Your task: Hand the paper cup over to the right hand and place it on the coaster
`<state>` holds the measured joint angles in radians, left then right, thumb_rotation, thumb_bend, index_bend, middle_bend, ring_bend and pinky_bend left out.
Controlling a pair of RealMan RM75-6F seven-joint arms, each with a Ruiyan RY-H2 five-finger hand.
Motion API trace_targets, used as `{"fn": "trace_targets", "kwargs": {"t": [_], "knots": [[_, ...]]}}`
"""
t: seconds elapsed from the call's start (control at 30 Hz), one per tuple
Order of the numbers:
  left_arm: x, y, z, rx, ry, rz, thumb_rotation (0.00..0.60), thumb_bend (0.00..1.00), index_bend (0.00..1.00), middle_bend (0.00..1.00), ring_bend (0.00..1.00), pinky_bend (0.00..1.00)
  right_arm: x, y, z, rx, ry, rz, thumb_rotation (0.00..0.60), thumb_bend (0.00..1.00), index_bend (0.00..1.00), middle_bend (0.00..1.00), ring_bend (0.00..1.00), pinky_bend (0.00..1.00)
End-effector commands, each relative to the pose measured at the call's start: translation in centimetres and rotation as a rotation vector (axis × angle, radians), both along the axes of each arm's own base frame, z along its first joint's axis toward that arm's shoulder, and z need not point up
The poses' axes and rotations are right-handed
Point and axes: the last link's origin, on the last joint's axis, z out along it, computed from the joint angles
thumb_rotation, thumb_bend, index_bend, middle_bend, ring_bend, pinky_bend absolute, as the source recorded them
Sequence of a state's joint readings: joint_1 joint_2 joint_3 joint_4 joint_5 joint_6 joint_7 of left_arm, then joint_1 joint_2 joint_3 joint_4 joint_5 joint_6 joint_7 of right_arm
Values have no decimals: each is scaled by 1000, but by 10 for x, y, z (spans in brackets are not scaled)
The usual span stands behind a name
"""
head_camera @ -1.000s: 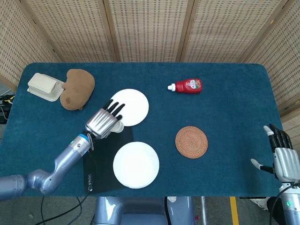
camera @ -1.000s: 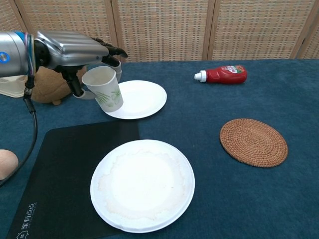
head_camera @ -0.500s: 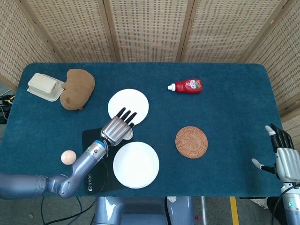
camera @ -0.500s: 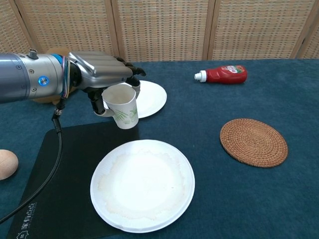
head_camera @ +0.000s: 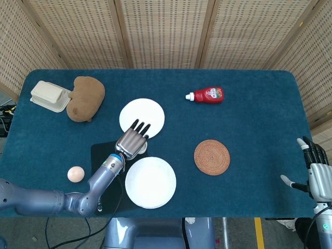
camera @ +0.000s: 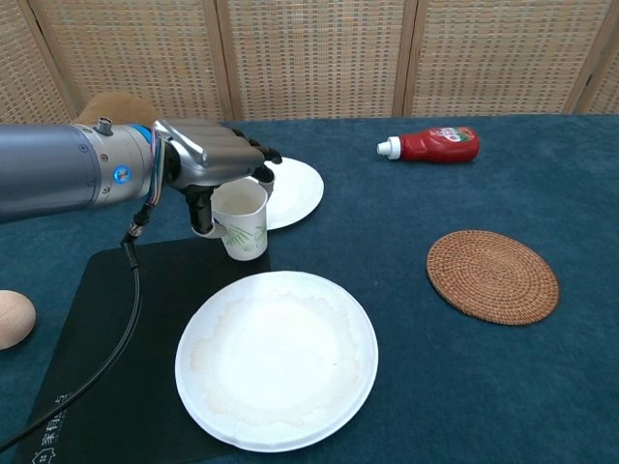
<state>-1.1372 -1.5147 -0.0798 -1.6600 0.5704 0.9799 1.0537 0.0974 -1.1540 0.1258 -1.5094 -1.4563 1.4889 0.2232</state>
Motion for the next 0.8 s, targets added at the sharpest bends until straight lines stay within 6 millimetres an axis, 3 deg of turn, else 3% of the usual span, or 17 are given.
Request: {"fn": "trace_targets", "kwargs": {"t": [0.03,0.17,0.27,0.47,0.63,0.67,0.73,0.8], "knots": [[-1,-1,-3,-2,8,0,600,326,317,0,0,0,0,0,0,-2,-2,0,600,16,0,0,0,0],[-5,-2,-4,3,22,1,600,266,285,0,0,0,0,0,1,-2,-2,0,600,15,0,0,0,0],[-6,-2,-3,7,24,5,600,146,225,0,0,0,0,0,0,-2,-1,2,600,17,0,0,0,0],[-12,-3,-2,8,46,13,600,50,10,0,0,0,0,0,0,-2,-2,3,600,16,0,0,0,0],[-15,-2,1,22,30,24,599,18,0,0,0,0,0,0,0,-1,-1,2,600,16,0,0,0,0],[-15,-2,3,28,20,28,569,15,0,0,0,0,0,0,0,0,0,2,600,16,0,0,0,0],[-15,-2,9,41,-7,34,227,11,0,0,0,0,0,0,-1,3,2,0,600,17,0,0,0,0],[-17,-2,15,49,-39,44,1,10,0,0,0,0,0,0,-1,5,3,-1,600,16,0,0,0,0]]}}
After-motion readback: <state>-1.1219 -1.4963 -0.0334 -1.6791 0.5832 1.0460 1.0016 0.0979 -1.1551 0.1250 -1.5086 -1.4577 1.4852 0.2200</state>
